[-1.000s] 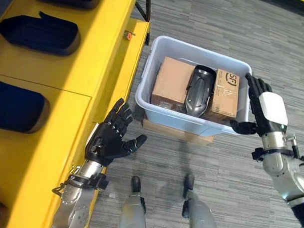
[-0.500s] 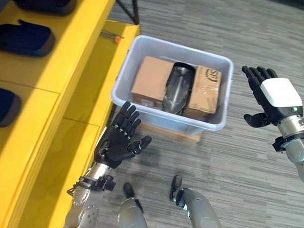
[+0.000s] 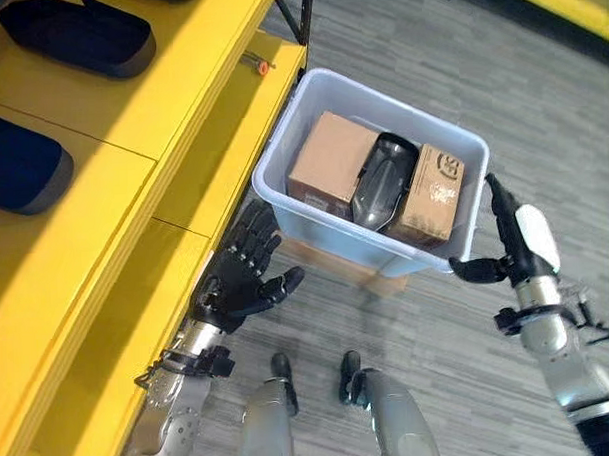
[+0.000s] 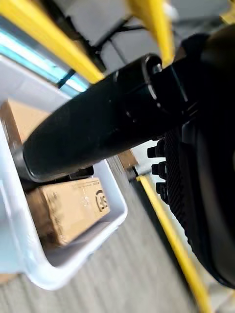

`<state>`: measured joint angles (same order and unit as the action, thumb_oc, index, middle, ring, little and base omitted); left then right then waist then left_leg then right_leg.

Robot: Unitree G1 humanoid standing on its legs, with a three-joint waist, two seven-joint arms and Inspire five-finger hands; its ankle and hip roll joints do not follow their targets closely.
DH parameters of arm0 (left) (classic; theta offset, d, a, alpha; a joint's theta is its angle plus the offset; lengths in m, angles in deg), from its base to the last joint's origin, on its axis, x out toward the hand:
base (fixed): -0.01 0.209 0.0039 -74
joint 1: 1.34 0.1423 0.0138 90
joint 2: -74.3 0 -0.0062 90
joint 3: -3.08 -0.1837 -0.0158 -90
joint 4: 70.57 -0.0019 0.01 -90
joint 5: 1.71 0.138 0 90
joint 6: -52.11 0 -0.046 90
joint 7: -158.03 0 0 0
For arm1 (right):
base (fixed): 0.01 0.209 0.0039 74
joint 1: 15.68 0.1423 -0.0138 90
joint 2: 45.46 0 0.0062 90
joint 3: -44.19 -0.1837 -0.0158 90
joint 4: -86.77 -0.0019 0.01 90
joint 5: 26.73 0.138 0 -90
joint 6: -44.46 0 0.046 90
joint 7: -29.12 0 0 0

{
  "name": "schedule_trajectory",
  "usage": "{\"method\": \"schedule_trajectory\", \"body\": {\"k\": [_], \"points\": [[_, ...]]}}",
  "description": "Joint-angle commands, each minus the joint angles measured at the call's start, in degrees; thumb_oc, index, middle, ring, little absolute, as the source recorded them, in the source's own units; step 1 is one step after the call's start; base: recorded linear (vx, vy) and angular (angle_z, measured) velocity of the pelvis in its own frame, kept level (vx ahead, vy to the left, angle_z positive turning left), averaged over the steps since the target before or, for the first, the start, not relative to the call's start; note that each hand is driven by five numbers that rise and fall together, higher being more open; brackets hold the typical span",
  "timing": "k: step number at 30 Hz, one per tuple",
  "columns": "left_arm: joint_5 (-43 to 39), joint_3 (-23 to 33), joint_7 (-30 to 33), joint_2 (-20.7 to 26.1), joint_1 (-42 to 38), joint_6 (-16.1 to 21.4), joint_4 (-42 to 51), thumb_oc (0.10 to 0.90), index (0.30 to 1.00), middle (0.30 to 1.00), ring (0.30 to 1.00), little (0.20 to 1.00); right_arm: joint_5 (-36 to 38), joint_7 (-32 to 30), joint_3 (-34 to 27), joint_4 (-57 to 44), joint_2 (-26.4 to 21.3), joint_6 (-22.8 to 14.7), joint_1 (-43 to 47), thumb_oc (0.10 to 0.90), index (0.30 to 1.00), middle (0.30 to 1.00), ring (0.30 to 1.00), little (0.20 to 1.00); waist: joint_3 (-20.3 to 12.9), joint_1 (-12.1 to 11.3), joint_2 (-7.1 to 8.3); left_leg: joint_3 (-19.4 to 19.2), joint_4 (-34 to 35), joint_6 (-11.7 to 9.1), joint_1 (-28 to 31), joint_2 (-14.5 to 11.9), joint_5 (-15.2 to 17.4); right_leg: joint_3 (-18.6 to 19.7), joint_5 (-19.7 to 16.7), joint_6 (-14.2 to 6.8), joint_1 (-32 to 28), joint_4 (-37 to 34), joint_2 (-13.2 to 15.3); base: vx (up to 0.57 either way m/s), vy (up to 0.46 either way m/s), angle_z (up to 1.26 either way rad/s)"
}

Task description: Move parts from the plastic box to the shelf.

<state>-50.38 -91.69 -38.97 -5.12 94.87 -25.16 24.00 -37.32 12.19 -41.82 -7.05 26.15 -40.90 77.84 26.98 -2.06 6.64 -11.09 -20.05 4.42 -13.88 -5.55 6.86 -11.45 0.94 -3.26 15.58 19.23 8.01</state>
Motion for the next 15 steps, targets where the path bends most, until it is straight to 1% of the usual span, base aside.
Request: {"method": "schedule_trajectory", "body": {"k": [1,2,3,4,5,7,8,9,10,11,14,15], "points": [[1.1,-0.5,0.0,1.8,-2.6,6.2,7.7,0.900,1.000,1.000,1.000,1.000,2.1,-8.2,-1.4,-0.1,-0.7,-2.9,7.6,0.900,1.000,1.000,1.000,1.000,-3.7,0.8,-0.85,3.7,13.0,-1.7,4.9,1.9,-1.2,3.5,-5.5,-3.7,-1.9,-9.4,0.8,0.15,-0.432,0.05],[1.5,-0.8,0.4,2.2,-3.2,6.3,7.9,0.900,1.000,1.000,1.000,1.000,2.3,-8.5,-1.2,0.8,0.6,-2.5,8.7,0.900,1.000,1.000,1.000,1.000,-3.9,1.1,-0.95,3.4,13.5,-1.8,5.4,1.6,-0.8,4.7,-6.0,-4.6,-2.1,-11.9,0.6,0.14,-0.369,0.14],[1.7,-0.9,0.6,2.1,-3.2,6.1,8.2,0.900,1.000,1.000,1.000,1.000,4.0,-8.7,-1.2,1.7,1.2,-2.9,9.5,0.900,1.000,1.000,1.000,1.000,-4.3,1.1,-0.84,3.2,13.9,-2.1,5.8,1.5,-0.6,4.9,-6.3,-4.8,-3.6,-14.7,0.4,0.12,-0.326,0.24],[1.4,-1.2,1.1,2.2,-3.5,6.1,8.3,0.900,1.000,1.000,1.000,1.000,4.0,-8.8,-1.0,2.1,1.4,-3.1,10.1,0.900,1.000,1.000,1.000,1.000,-4.5,0.9,-0.92,2.9,13.4,-2.2,5.8,1.6,-0.3,4.5,-6.7,-4.5,-3.9,-14.7,0.8,0.13,-0.281,0.45],[1.4,-1.3,1.4,2.2,-3.7,5.8,8.5,0.900,1.000,1.000,1.000,1.000,4.3,-9.1,-0.7,2.7,1.5,-3.6,10.5,0.900,1.000,1.000,1.000,1.000,-4.7,0.8,-1.04,2.6,13.2,-2.5,5.9,1.3,-0.1,4.1,-6.3,-4.5,-4.7,-15.9,0.8,0.13,-0.204,0.46],[2.3,-1.6,2.9,1.5,-3.2,5.6,8.5,0.900,1.000,1.000,1.000,1.000,5.5,-8.1,0.0,2.2,1.6,-2.8,11.0,0.900,1.000,1.000,1.000,1.000,-5.4,0.6,-1.51,1.9,12.8,-3.0,6.4,0.7,-0.4,3.0,-4.9,-4.0,-6.4,-15.6,0.6,0.16,-0.189,0.52],[1.2,-1.8,2.9,1.2,-3.0,5.4,8.6,0.900,1.000,1.000,1.000,1.000,5.1,-8.8,0.3,1.6,1.4,-2.7,11.2,0.900,1.000,1.000,1.000,1.000,-5.7,0.5,-1.77,1.7,12.8,-3.2,6.7,0.4,-0.5,2.4,-4.2,-3.8,-6.9,-15.3,0.6,0.13,-0.110,0.15],[0.4,-1.9,2.3,1.0,-2.8,5.1,8.8,0.900,1.000,1.000,1.000,1.000,4.1,-9.0,0.4,0.9,1.2,-2.1,11.5,0.900,1.000,1.000,1.000,1.000,-5.9,0.5,-2.04,1.5,12.8,-3.3,6.8,0.3,-0.7,1.9,-3.6,-3.5,-7.3,-15.0,0.6,0.14,-0.078,-0.15],[0.7,-2.1,1.2,0.7,-2.6,4.5,8.8,0.900,1.000,1.000,1.000,1.000,3.3,-8.7,0.7,0.2,0.4,-0.6,12.6,0.900,1.000,1.000,1.000,1.000,-6.3,0.4,-2.51,1.2,12.5,-3.7,6.9,0.0,-0.9,1.0,-2.8,-3.1,-7.9,-14.4,0.9,0.11,-0.044,-0.10],[1.1,-2.3,1.0,0.6,-2.5,4.3,8.8,0.900,1.000,1.000,1.000,1.000,3.6,-8.4,0.8,0.1,0.1,-0.2,13.0,0.900,1.000,1.000,1.000,1.000,-6.3,0.4,-2.67,1.1,12.4,-3.7,6.9,-0.1,-1.0,0.8,-2.5,-2.9,-8.1,-14.3,1.0,0.13,-0.044,-0.07],[0.0,-3.3,-0.2,-0.1,-2.6,3.0,8.4,0.900,1.000,1.000,1.000,1.000,5.6,-7.4,0.7,-0.1,-2.0,2.5,16.1,0.900,1.000,1.000,1.000,1.000,-6.6,0.5,-4.03,1.2,12.0,-4.3,7.5,-0.5,-1.2,-0.1,-0.6,-1.8,-8.9,-12.8,1.0,0.10,-0.009,-0.09],[-0.3,-3.4,-0.6,-0.2,-2.6,2.8,8.3,0.900,1.000,1.000,1.000,1.000,5.7,-7.2,0.6,-0.1,-2.2,3.0,16.3,0.900,1.000,1.000,1.000,1.000,-6.6,0.6,-4.21,1.3,11.9,-4.3,7.6,-0.6,-1.2,0.0,-0.3,-1.7,-9.0,-12.6,1.0,0.08,0.012,0.01]]}}
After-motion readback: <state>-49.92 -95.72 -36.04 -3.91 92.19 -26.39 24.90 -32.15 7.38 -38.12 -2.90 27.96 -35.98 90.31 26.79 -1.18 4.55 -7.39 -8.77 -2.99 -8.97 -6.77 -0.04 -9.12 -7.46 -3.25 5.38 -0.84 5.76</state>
